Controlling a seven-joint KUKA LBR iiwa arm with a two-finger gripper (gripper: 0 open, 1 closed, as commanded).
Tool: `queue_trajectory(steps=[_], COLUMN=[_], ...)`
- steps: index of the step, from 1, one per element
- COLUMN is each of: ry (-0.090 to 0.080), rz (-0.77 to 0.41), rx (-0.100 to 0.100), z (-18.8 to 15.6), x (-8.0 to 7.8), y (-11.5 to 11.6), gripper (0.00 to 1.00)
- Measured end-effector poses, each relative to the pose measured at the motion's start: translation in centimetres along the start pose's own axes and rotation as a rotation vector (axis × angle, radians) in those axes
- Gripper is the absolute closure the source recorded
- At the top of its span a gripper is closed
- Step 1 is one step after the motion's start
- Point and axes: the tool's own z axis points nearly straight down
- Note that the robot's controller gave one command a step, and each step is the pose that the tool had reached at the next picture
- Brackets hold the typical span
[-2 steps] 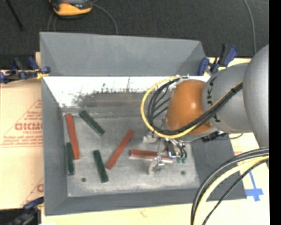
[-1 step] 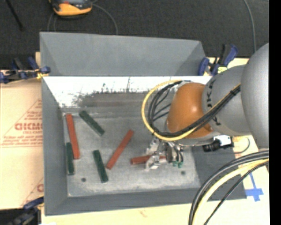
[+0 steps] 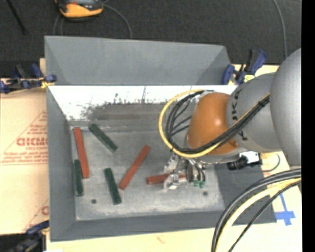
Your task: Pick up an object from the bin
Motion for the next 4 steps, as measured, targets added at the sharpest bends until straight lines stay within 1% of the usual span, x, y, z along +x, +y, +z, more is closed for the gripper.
queue_trajectory(steps=[1,2,3,4], ry=[0.004,-0.004,-0.005,-0.002], rz=[-0.001,-0.002,-0.003,-0.005], rx=[0.0,0.0,0.0,0.0], z=[-0.2,-1.0,-2.0,-3.2], x=[0.1,0.2,0.1,0.2], y=[0.0,0.0,0.0,0.0], gripper=[1.0,1.0,1.0,1.0])
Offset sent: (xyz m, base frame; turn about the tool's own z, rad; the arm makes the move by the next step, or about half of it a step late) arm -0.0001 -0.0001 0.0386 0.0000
